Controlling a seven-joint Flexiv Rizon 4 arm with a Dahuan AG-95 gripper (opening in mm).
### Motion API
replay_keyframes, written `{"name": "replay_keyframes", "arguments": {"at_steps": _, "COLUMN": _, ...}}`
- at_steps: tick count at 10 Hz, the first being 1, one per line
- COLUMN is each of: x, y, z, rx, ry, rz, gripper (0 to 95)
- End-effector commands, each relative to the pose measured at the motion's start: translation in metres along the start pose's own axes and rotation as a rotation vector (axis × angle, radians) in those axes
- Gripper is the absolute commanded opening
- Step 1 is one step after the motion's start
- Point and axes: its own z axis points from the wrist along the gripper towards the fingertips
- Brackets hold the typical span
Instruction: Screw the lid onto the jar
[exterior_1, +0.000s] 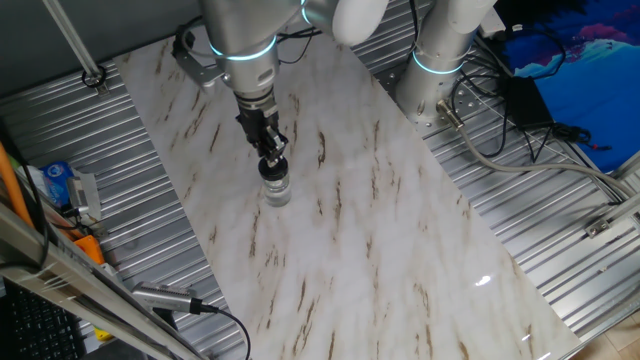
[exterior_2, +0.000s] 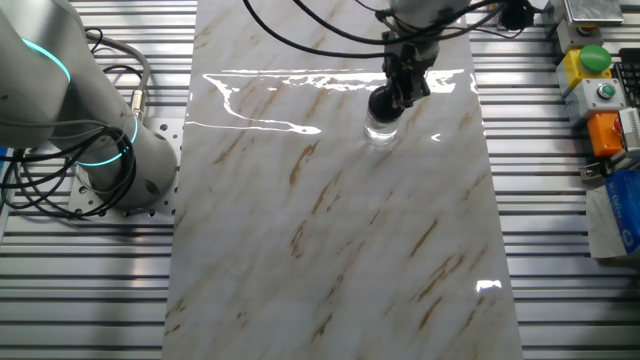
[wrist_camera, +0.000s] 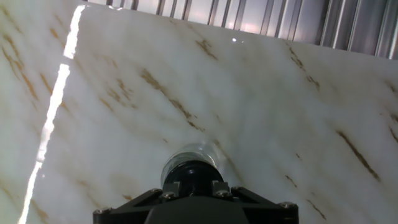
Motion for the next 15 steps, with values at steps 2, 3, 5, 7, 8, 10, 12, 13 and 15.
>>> {"name": "replay_keyframes", "arguments": {"at_steps": 2, "x": -0.0013, "y": 0.0001, "z": 0.0006, "rx": 0.009, "ry": 0.007, "rz": -0.022, "gripper": 0.0}}
{"name": "replay_keyframes", "arguments": {"at_steps": 3, "x": -0.0013, "y": 0.0002, "z": 0.0008, "rx": 0.009, "ry": 0.007, "rz": -0.023, "gripper": 0.0}}
{"name": "replay_keyframes", "arguments": {"at_steps": 5, "x": -0.0005, "y": 0.001, "z": 0.0013, "rx": 0.013, "ry": 0.009, "rz": -0.037, "gripper": 0.0}}
{"name": "replay_keyframes", "arguments": {"at_steps": 7, "x": 0.0001, "y": 0.0027, "z": 0.0014, "rx": 0.016, "ry": 0.01, "rz": -0.038, "gripper": 0.0}}
{"name": "replay_keyframes", "arguments": {"at_steps": 8, "x": -0.0008, "y": 0.004, "z": 0.0019, "rx": 0.023, "ry": 0.012, "rz": -0.037, "gripper": 0.0}}
{"name": "replay_keyframes", "arguments": {"at_steps": 10, "x": -0.0022, "y": 0.0051, "z": 0.0025, "rx": 0.024, "ry": 0.01, "rz": -0.033, "gripper": 0.0}}
{"name": "replay_keyframes", "arguments": {"at_steps": 12, "x": -0.0042, "y": 0.0065, "z": 0.003, "rx": 0.031, "ry": 0.012, "rz": -0.033, "gripper": 0.0}}
{"name": "replay_keyframes", "arguments": {"at_steps": 13, "x": -0.0045, "y": 0.0069, "z": 0.0029, "rx": 0.036, "ry": 0.013, "rz": -0.037, "gripper": 0.0}}
{"name": "replay_keyframes", "arguments": {"at_steps": 15, "x": -0.0046, "y": 0.0093, "z": 0.004, "rx": 0.057, "ry": 0.017, "rz": -0.049, "gripper": 0.0}}
